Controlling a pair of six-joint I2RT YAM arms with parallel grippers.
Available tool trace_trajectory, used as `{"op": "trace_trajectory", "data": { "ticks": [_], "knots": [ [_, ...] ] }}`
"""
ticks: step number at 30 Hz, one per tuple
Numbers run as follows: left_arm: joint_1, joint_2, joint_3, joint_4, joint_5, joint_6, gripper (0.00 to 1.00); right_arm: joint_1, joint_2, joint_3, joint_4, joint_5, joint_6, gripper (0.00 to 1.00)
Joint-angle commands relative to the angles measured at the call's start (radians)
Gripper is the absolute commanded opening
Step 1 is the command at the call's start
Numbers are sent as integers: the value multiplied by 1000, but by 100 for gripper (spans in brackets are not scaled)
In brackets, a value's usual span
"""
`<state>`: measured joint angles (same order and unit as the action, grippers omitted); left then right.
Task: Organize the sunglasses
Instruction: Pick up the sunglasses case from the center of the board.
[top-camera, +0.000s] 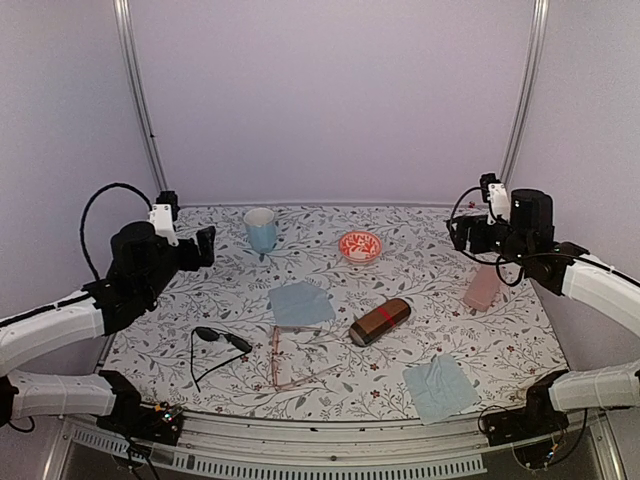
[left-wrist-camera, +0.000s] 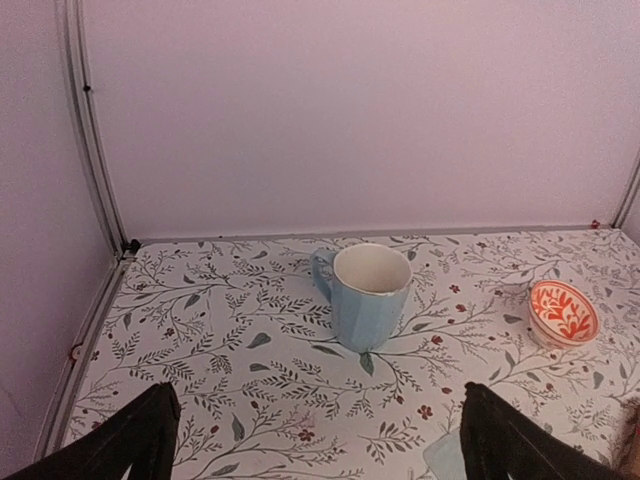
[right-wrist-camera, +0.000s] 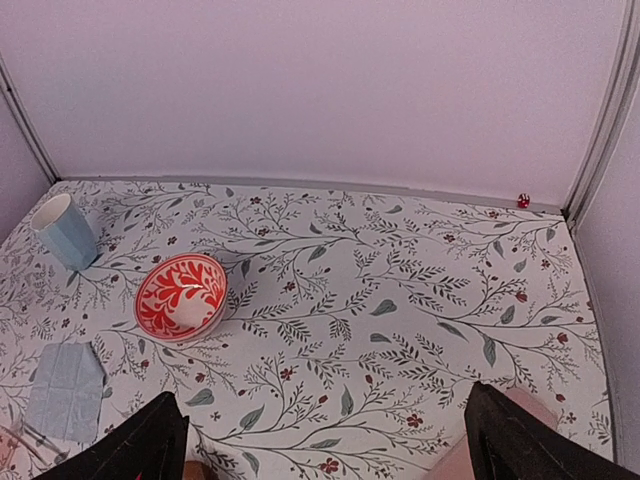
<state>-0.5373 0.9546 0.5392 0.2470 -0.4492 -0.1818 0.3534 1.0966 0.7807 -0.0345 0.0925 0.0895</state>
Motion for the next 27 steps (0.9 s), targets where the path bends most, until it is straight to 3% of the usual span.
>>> {"op": "trace_trajectory", "data": {
  "ticks": [1, 11, 17, 27],
  "knots": [
    [-82, 70, -7, 89, 23, 36, 99, 15, 54, 28, -15, -118, 6, 99],
    [-292, 415, 122, 116, 31, 87, 99, 61, 293, 46, 11, -313, 74, 99],
    [-415, 659, 299, 48, 166, 73, 97, 77, 415, 39, 31, -385, 136, 99],
    [-549, 984, 636, -102, 379, 96, 96, 79, 463, 17, 58, -400, 188, 99]
  ]
}}
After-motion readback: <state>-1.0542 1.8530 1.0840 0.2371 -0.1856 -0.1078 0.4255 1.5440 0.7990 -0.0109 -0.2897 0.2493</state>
